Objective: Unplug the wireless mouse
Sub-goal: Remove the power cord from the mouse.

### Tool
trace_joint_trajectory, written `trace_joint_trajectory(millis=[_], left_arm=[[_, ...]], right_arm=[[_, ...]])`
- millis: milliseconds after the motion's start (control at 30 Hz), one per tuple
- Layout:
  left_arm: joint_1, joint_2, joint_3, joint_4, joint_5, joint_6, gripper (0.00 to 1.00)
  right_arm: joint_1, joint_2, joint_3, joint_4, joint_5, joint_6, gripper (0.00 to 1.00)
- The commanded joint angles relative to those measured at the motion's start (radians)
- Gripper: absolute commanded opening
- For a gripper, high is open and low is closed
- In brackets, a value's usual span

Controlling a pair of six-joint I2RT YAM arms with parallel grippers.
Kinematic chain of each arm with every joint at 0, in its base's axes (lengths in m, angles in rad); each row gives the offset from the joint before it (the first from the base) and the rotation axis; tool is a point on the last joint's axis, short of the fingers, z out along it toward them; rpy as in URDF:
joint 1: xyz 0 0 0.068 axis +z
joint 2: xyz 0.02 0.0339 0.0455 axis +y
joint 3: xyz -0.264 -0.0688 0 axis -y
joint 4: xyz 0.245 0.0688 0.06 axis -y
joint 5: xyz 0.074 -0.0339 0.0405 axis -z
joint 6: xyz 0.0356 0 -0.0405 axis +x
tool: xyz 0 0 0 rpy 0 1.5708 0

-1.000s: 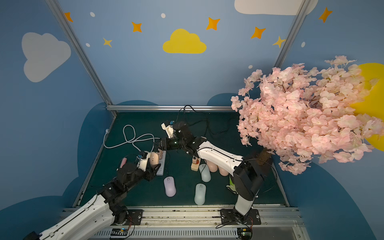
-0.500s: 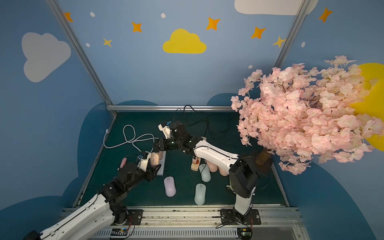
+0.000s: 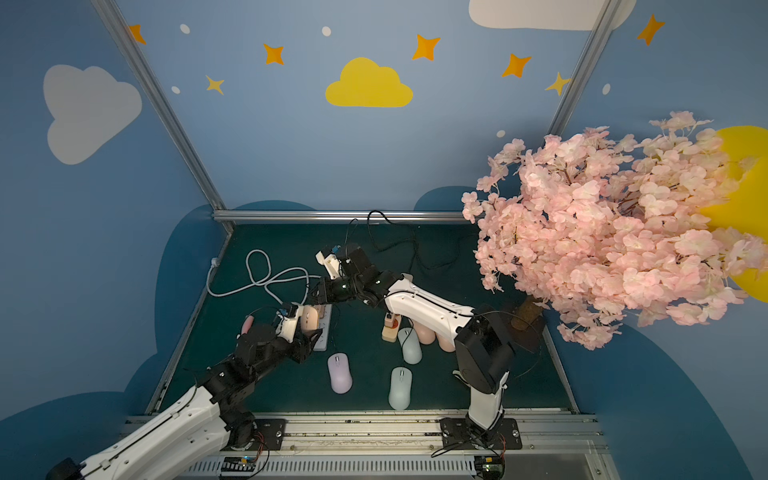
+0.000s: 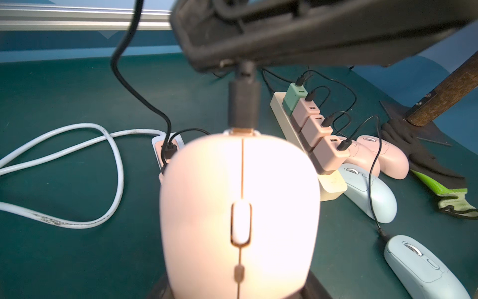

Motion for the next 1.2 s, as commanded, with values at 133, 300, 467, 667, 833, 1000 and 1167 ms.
trace_joint_trajectory(millis=[133,300,467,667,833,1000,1167], left_arm=[[0.005,0.055,0.056,-0.078,0.006,0.002,0.03],[0.005,0.062,0.062,-0.104,0.014,-0.005,0.03],[0.005,0.069,0.064,-0.116,0.025,-0.021,0.03],[0.005,0.075,0.067,-0.128,0.039,-0.031,0.03],[0.005,0.087,0.066,-0.139,0.06,-0.039,0.03],[0.005,0.093,0.075,-0.168,0.074,-0.054,0.03],[0.003,0.077,0.094,-0.245,0.124,-0.08,0.03]], right_arm=[[-0.024,-0.005,0.117,-0.061,0.027,-0.024,0.0],[-0.063,0.006,0.148,-0.06,0.031,-0.017,0.0],[-0.086,0.015,0.189,-0.068,0.034,-0.024,0.0],[-0.101,0.021,0.212,-0.062,0.047,-0.018,0.0],[-0.112,0.03,0.232,-0.047,0.054,-0.008,0.0],[-0.121,0.051,0.27,-0.048,0.056,-0.005,0.0],[-0.132,0.068,0.298,-0.044,0.055,0.002,0.0]])
